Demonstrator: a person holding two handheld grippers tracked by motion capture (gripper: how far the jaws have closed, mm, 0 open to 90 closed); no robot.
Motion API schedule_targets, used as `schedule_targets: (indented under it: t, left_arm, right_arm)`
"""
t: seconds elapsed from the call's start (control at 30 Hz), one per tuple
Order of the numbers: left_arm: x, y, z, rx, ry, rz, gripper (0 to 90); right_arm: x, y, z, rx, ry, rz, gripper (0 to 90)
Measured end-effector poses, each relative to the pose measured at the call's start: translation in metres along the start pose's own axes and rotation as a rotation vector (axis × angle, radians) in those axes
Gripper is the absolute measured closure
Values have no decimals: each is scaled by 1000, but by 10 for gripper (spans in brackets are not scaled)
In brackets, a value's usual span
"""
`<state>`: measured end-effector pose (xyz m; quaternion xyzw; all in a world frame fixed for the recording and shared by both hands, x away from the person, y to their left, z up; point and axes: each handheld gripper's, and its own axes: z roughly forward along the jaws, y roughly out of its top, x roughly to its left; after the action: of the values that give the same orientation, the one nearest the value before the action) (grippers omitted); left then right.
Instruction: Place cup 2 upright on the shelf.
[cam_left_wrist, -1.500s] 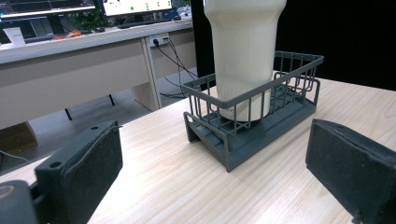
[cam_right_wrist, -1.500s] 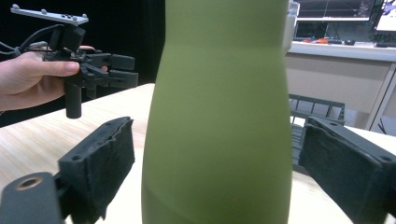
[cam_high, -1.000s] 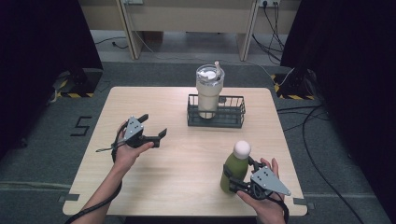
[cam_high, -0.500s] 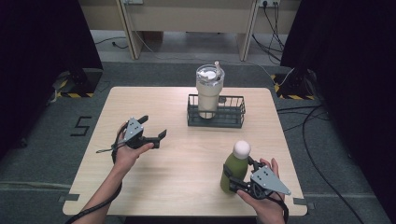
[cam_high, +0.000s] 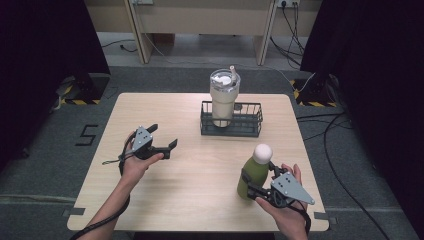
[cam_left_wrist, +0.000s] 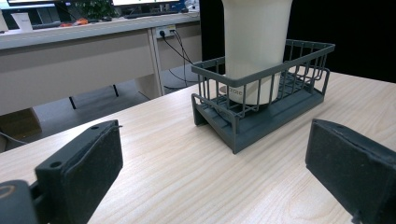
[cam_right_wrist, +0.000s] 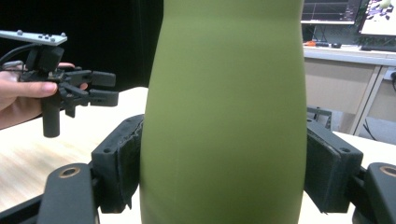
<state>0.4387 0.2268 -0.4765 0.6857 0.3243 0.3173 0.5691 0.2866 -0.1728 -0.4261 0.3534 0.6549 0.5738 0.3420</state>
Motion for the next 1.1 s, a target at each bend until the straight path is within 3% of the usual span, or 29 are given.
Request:
schedule_targets:
  t: [1.1]
  left_arm:
    - [2,-2,-1,2,7,-9,32]
  right_arm:
    - [-20,30,23,-68,-81,16,249]
